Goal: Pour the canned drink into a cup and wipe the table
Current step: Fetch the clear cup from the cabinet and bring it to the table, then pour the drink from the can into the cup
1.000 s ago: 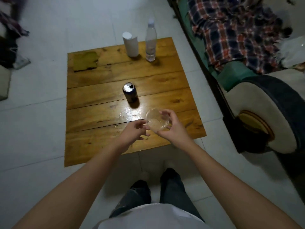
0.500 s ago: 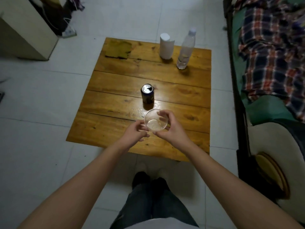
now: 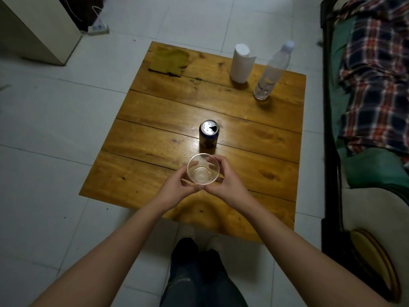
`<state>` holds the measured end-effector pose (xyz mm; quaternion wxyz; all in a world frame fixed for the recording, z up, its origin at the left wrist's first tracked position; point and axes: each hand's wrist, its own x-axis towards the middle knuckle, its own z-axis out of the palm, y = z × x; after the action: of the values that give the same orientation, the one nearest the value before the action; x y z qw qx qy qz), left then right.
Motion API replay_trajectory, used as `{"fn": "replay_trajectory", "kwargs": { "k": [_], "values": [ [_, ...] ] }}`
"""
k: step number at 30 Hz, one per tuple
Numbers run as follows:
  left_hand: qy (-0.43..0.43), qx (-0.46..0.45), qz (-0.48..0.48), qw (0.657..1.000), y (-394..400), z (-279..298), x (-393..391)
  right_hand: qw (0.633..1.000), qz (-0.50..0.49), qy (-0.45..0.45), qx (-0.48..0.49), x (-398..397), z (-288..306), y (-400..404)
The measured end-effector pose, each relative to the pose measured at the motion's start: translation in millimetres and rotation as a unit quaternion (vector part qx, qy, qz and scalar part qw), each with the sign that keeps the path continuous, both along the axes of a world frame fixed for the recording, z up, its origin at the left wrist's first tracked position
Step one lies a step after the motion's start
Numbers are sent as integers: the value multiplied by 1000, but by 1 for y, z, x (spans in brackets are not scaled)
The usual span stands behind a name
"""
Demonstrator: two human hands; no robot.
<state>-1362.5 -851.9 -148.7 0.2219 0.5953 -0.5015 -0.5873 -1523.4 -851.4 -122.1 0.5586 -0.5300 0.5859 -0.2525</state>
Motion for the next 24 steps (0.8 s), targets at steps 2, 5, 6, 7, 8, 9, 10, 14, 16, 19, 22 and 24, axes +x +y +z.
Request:
{"fn": "replay_trajectory", "kwargs": {
  "k": [2, 5, 6, 7, 8, 9, 10, 14, 16, 19, 22, 24],
  "values": [
    [-4, -6, -2, 1000, -6, -8, 4, 1000, 4, 0, 5, 4, -8, -7],
    [-19, -14, -6, 1000, -15, -18, 8, 1000, 2, 7, 12, 9, -20, -16],
    [-20, -16, -5, 1000, -17, -20, 9, 1000, 1, 8, 13, 11, -24, -19],
    [-18, -16, -2, 1000, -20, -23, 11, 1000, 0, 8, 16, 12, -27, -21],
    [-15, -19, 1, 1000, -21, -26, 12, 1000, 1, 8, 19, 14, -29, -23],
    [-13, -23, 2, 1000, -24, -29, 13, 1000, 3, 8, 22, 15, -32, -24],
    [-14, -29, 3, 999, -26, -33, 14, 1000, 6, 11, 23, 16, -34, -26],
    [-14, -35, 22, 999, -35, -45, 18, 999, 11, 14, 30, 13, -45, -33],
    [-10, -29, 36, 999, -41, -48, 21, 999, 3, 26, 36, 6, -50, -37],
    [-9, -27, 56, 998, -50, -54, 28, 998, -28, 49, 29, -8, -59, -50],
    [-10, -25, 72, 997, -59, -61, 34, 995, -58, 73, 18, -20, -72, -70],
    [-7, -26, 78, 997, -63, -64, 37, 994, -78, 79, 12, -25, -80, -85]
  ]
}}
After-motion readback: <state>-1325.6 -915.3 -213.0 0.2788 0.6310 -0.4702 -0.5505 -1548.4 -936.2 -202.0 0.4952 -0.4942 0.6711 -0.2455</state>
